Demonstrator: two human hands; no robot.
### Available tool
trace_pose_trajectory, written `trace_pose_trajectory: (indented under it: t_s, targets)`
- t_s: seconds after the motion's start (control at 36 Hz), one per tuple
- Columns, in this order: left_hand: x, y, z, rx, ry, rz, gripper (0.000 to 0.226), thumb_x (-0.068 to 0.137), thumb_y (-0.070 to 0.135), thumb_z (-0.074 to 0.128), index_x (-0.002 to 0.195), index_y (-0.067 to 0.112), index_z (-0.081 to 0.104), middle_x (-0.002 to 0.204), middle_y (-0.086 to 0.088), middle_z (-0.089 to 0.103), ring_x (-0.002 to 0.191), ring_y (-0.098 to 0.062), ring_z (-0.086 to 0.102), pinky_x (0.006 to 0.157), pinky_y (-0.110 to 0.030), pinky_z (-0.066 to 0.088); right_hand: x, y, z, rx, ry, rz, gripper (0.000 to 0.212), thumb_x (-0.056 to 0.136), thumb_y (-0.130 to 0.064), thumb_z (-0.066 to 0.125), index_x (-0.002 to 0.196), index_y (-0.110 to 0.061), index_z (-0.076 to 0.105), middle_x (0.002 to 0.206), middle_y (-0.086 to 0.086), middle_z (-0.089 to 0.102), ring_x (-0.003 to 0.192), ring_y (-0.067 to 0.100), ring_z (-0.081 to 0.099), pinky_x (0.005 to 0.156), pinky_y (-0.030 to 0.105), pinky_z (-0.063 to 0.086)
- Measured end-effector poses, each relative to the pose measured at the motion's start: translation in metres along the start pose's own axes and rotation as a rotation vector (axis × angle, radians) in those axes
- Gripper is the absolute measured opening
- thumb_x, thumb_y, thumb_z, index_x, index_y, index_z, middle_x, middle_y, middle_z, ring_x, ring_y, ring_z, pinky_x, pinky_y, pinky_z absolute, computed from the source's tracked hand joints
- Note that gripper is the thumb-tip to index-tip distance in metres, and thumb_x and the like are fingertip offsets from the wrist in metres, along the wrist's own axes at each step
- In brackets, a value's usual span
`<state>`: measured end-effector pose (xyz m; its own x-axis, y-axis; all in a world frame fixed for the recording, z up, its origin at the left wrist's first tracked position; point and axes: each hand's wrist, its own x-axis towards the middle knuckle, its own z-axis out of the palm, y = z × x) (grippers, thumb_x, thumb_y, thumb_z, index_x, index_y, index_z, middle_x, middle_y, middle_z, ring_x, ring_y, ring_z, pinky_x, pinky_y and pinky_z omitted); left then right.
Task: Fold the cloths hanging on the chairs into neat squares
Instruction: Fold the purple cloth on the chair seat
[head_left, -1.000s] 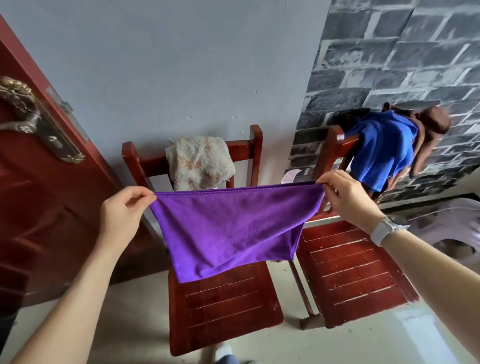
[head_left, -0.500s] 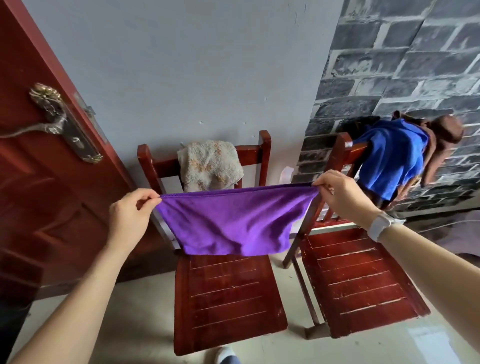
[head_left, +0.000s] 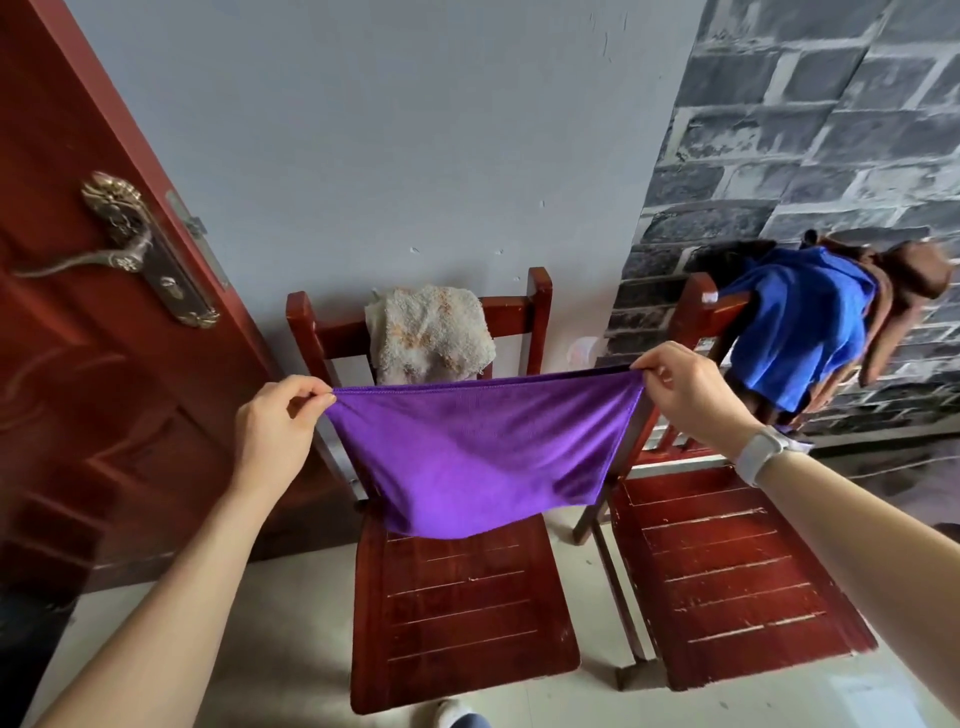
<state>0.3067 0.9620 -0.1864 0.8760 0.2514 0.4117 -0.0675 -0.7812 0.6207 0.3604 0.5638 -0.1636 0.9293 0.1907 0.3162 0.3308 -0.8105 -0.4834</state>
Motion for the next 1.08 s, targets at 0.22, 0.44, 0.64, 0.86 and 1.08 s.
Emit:
trace_pose_trajectory:
  t_s: [0.22,0.44,0.64,0.86,1.08]
  targets:
    - [0.004,-0.004,-0.007,-0.11,-0.011,-0.016,0.014,0.078,0.004,0.068,0.081,0.017,0.065,0.075,0.001,0.064,0.074,0.004,0.058,0.073,-0.013,0.042,-0.001,-0.001,-0.001,0.106,0.063,0.043,0.016,0.082,0.007,0.056,0.092,-0.001,0.065,0.089,0.003,0.057,0.081,0.016,0.054,0.071,0.003,0.037]
    - [0.005,-0.003,-0.01,-0.067,-0.039,0.025,0.02,0.079,0.003,0.067,0.098,0.005,0.071,0.091,-0.006,0.066,0.077,0.005,0.055,0.078,-0.005,0.038,-0.003,0.001,0.0,0.08,-0.042,0.077,0.03,0.084,0.007,0.053,0.111,-0.002,0.063,0.095,0.006,0.059,0.077,0.014,0.053,0.077,0.021,0.041]
    - [0.005,-0.003,-0.007,0.027,-0.116,0.047,0.012,0.079,0.0,0.066,0.088,0.004,0.072,0.09,-0.015,0.069,0.083,-0.027,0.062,0.08,-0.033,0.045,-0.002,0.004,0.005,0.057,-0.148,0.177,0.02,0.083,0.005,0.054,0.097,-0.001,0.067,0.096,0.012,0.066,0.084,0.016,0.055,0.08,0.025,0.043]
    - [0.001,-0.021,0.012,0.168,-0.206,-0.049,0.011,0.084,0.003,0.061,0.091,0.004,0.068,0.092,-0.015,0.066,0.089,-0.031,0.057,0.079,-0.036,0.042,-0.001,0.008,0.034,0.008,-0.183,0.278,0.015,0.085,-0.001,0.055,0.096,-0.002,0.066,0.096,0.014,0.066,0.088,0.024,0.058,0.077,0.023,0.037]
    - [0.02,-0.054,0.044,0.227,-0.246,-0.136,0.012,0.086,0.007,0.058,0.094,0.007,0.066,0.096,-0.014,0.065,0.093,-0.03,0.054,0.076,-0.038,0.042,0.023,0.013,0.083,-0.011,-0.15,0.338,0.017,0.082,0.004,0.054,0.094,0.003,0.066,0.1,0.02,0.065,0.097,0.034,0.058,0.087,0.031,0.04]
